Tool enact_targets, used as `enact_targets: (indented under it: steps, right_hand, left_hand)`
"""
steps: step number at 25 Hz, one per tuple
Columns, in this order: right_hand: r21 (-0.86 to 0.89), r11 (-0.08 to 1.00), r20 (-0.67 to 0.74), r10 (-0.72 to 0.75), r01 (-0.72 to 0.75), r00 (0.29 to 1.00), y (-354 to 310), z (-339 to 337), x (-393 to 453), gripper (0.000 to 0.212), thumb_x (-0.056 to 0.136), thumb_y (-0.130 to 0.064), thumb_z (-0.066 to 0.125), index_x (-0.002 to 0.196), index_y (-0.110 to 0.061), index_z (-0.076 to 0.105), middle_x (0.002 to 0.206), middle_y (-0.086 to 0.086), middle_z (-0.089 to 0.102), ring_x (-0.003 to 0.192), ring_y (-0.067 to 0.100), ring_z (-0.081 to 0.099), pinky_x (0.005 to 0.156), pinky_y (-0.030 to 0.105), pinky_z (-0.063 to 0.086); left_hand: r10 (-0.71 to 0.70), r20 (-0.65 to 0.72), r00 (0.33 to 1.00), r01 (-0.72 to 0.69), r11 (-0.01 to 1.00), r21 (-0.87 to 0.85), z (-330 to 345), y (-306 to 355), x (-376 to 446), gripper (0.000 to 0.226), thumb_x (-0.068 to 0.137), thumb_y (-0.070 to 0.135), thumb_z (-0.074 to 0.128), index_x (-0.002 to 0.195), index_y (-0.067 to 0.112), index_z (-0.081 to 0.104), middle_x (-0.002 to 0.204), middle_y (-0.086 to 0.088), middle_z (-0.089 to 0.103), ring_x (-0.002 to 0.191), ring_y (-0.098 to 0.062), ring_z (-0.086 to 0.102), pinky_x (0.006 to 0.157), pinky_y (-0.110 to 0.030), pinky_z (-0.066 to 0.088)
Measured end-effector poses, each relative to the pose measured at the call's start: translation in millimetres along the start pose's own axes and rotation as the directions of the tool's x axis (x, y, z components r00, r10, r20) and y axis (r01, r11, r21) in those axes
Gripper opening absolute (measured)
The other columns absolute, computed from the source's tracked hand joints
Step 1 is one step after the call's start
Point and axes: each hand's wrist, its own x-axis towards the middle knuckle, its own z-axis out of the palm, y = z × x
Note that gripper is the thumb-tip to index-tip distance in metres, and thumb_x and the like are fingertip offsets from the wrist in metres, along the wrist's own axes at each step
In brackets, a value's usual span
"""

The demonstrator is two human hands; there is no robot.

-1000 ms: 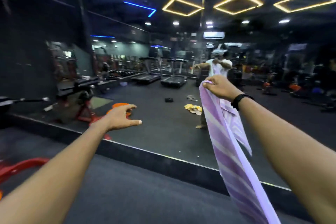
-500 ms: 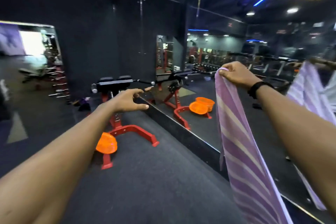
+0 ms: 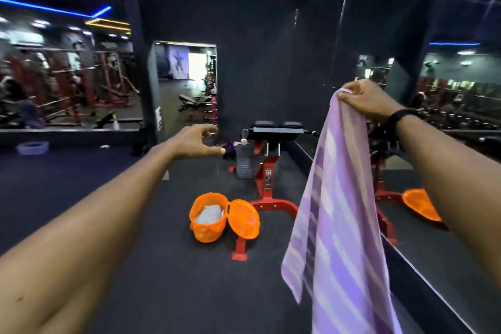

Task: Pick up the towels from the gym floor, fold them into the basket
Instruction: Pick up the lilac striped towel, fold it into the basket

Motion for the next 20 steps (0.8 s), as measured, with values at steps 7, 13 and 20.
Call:
enact_targets:
  steps: [7, 13, 20]
  right_hand:
    - [0.136, 0.976, 0.147, -0.191, 0.171, 0.971, -23, 110, 154, 0.015, 0.089, -0.021, 0.052, 0.084, -0.021, 0.066, 0.087, 0.001, 0.064, 0.086, 0.014, 0.056, 0.078, 0.035, 0.044]
    - [0.216, 0.930, 0.216, -0.342, 0.297, 0.915, -53, 214, 261, 0.016, 0.095, -0.015, 0.054, 0.091, -0.016, 0.069, 0.091, 0.002, 0.067, 0.088, 0.011, 0.057, 0.085, 0.030, 0.044]
    - [0.290, 0.907, 0.310, -0.391, 0.305, 0.867, -101, 295, 386, 0.016, 0.096, -0.012, 0.055, 0.086, -0.015, 0.067, 0.082, -0.003, 0.062, 0.064, -0.007, 0.053, 0.064, 0.011, 0.044]
  left_hand:
    - [-0.164, -0.059, 0.985, 0.166, 0.986, 0.016, -16, -79, 80, 0.077, 0.075, 0.045, 0.076, 0.141, 0.019, 0.045, 0.133, -0.007, 0.056, 0.121, -0.019, 0.053, 0.099, -0.026, 0.039]
    - [-0.201, -0.102, 0.974, 0.206, 0.978, 0.040, -32, -170, 164, 0.074, 0.075, 0.044, 0.076, 0.139, 0.020, 0.047, 0.132, -0.008, 0.057, 0.119, -0.020, 0.055, 0.103, -0.030, 0.041]
    - [-0.127, -0.092, 0.988, 0.129, 0.992, 0.015, -79, -255, 297, 0.069, 0.076, 0.048, 0.074, 0.135, 0.022, 0.052, 0.130, -0.002, 0.059, 0.119, -0.016, 0.055, 0.097, -0.026, 0.041]
